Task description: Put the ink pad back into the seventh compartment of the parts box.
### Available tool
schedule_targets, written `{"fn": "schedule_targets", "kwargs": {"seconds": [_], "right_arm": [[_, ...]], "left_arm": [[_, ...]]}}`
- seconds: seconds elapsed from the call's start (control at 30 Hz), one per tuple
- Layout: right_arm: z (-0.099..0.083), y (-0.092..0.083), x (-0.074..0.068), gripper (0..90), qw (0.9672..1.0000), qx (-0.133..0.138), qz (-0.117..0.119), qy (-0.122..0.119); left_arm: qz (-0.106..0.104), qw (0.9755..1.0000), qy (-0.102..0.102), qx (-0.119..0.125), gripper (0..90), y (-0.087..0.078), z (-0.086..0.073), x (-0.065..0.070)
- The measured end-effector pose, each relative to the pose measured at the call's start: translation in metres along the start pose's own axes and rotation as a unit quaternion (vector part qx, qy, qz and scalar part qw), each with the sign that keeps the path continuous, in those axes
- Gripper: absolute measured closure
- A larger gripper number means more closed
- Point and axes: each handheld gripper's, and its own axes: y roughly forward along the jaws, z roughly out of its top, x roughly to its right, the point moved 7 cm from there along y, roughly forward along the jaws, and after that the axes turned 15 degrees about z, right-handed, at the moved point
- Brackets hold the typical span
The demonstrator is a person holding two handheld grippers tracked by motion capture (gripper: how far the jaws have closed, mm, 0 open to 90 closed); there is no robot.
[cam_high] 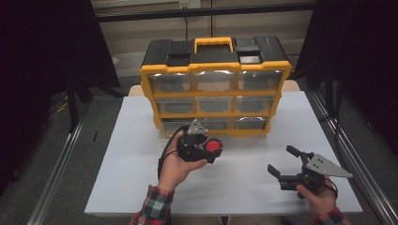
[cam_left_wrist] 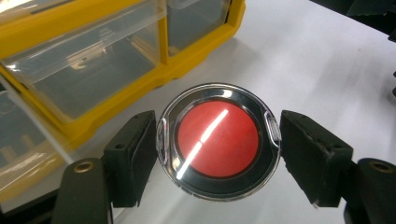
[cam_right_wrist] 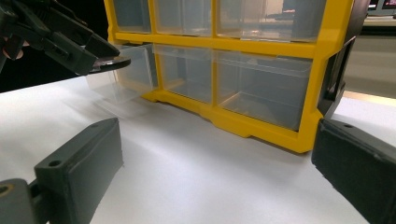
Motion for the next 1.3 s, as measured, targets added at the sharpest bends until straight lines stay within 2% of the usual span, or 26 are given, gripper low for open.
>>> {"fn": "schedule_targets", "kwargs": {"seconds": [0.07,0.1,0.17,0.2,0.23,0.3,0.4,0.53,0.6,0.73,0.83,1.3], "right_arm": [[0.0,0.0,0.0,1.6,1.0,0.001,0.0,-0.001],[0.0,0.0,0.0,1.6,1.0,0.001,0.0,0.0],[0.0,0.0,0.0,1.7,1.0,0.001,0.0,0.0],[0.0,0.0,0.0,1.6,1.0,0.001,0.0,-0.001],[0.0,0.0,0.0,1.6,1.0,0.001,0.0,-0.001],[0.0,0.0,0.0,1.7,1.0,0.0,0.0,-0.001],[0.0,0.0,0.0,1.6,1.0,0.0,0.0,-0.001],[0.0,0.0,0.0,1.6,1.0,0.0,0.0,0.0],[0.0,0.0,0.0,1.6,1.0,0.0,0.0,0.0],[0.0,0.0,0.0,1.6,1.0,0.0,0.0,0.001],[0.0,0.001,0.0,1.6,1.0,0.001,0.001,0.001],[0.0,0.0,0.0,1.6,1.0,0.0,0.001,0.0]], "left_arm": [[0.004,1.0,0.0,-0.008,29.6,-0.001,0.0,-0.003],[0.003,1.0,-0.004,0.002,29.6,0.0,0.001,-0.003],[0.004,1.0,-0.007,0.0,29.6,-0.001,0.001,-0.005],[0.008,0.9999,-0.003,-0.009,29.7,-0.003,0.001,-0.007],[0.008,0.9999,-0.009,0.0,29.6,-0.002,0.002,-0.008],[0.006,0.9999,-0.009,-0.004,29.7,-0.005,0.003,-0.01],[0.017,0.9997,-0.016,0.0,29.7,-0.007,0.005,-0.015],[0.023,0.9993,-0.027,0.009,29.7,-0.01,0.008,-0.019],[0.023,0.9994,-0.025,0.005,29.6,-0.012,0.008,-0.021],[0.023,0.9992,-0.031,0.014,29.6,-0.013,0.01,-0.024],[0.03,0.9991,-0.028,0.006,29.7,-0.014,0.01,-0.027],[0.036,0.9987,-0.035,0.008,29.6,-0.016,0.01,-0.033]]}}
